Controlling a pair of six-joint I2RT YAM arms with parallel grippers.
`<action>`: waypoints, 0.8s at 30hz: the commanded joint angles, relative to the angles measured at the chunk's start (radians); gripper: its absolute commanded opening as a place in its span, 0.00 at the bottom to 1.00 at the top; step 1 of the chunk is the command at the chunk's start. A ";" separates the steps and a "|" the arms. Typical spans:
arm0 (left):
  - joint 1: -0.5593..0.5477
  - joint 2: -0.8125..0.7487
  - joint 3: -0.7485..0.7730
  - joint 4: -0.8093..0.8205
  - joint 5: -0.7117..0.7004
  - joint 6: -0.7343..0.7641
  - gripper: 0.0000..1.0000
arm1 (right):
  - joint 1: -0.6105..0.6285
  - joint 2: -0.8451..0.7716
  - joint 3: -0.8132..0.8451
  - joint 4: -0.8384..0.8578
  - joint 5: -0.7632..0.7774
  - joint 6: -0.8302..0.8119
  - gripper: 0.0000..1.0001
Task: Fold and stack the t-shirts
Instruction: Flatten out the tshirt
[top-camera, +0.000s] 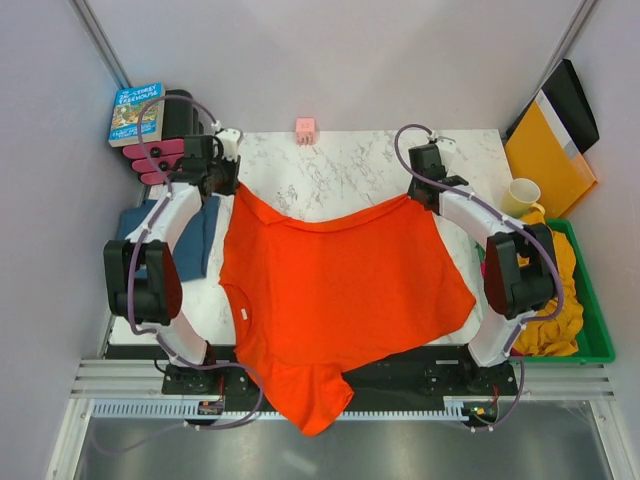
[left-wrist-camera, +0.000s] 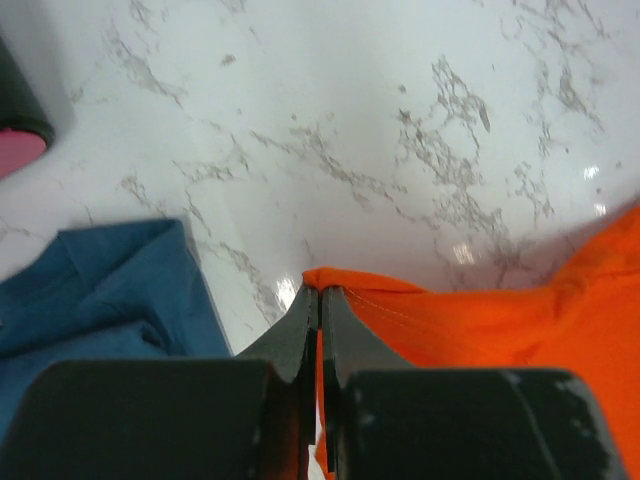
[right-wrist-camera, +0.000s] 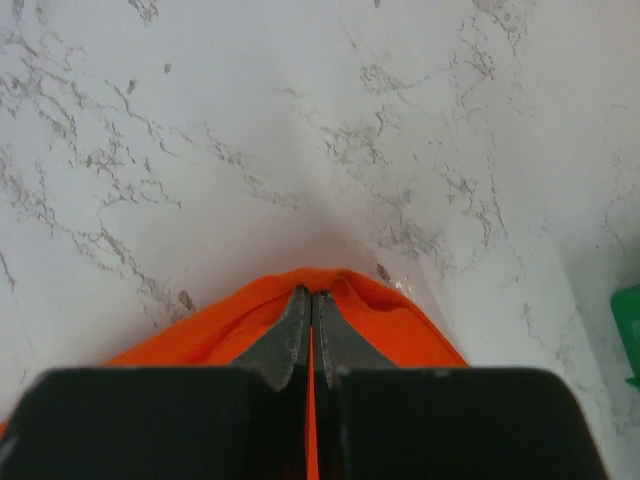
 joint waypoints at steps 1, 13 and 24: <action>-0.002 0.097 0.177 0.087 -0.041 0.031 0.02 | -0.042 0.066 0.100 0.074 -0.032 0.019 0.00; -0.045 0.433 0.630 -0.003 -0.110 0.014 0.02 | -0.139 0.218 0.211 0.116 -0.099 0.030 0.00; -0.070 0.598 0.892 -0.066 -0.165 0.016 0.02 | -0.171 0.440 0.505 0.060 -0.134 0.007 0.00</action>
